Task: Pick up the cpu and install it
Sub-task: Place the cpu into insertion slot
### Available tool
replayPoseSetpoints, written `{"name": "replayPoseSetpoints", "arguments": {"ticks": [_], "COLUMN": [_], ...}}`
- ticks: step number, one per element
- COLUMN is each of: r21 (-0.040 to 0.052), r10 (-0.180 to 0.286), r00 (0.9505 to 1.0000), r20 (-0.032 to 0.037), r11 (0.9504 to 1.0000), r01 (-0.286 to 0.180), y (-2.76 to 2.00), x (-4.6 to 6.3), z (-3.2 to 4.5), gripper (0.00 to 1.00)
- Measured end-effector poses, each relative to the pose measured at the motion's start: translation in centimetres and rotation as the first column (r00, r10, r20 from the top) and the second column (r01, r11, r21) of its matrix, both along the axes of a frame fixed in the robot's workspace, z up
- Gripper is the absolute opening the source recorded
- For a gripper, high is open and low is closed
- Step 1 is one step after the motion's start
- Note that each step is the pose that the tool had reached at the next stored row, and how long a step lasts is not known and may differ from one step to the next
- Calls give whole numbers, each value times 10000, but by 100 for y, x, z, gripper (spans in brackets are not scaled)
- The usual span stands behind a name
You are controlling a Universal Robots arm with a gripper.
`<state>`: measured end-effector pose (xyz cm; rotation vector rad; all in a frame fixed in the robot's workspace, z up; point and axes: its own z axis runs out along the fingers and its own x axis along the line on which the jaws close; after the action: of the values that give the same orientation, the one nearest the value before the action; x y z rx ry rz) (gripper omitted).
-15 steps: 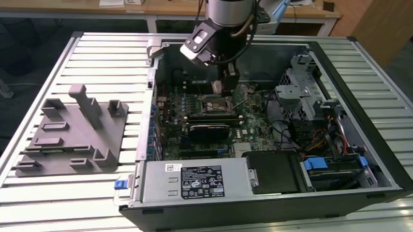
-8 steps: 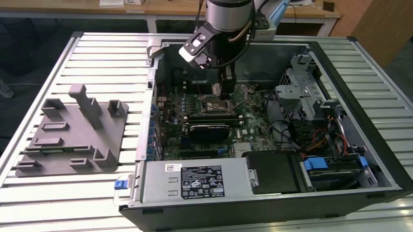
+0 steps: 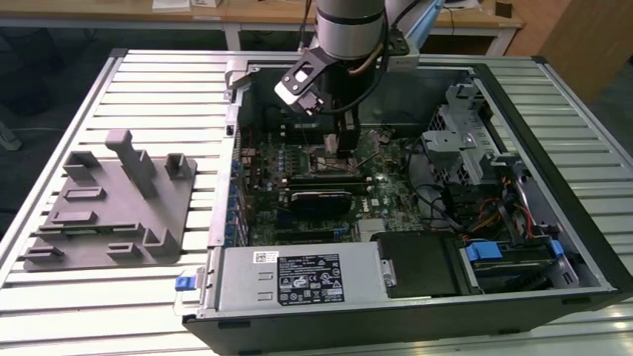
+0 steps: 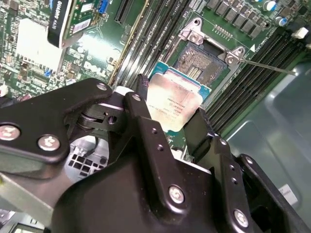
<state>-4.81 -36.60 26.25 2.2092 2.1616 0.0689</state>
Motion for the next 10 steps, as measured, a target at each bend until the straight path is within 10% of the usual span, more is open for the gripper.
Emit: {"name": "replayPoseSetpoints", "arguments": {"ticks": [10], "r21": [0], "r10": [44], "r00": [10000], "r20": [0], "r11": [10000], "r01": [-44], "y": [36], "x": [0], "z": [-183], "gripper": [55]}}
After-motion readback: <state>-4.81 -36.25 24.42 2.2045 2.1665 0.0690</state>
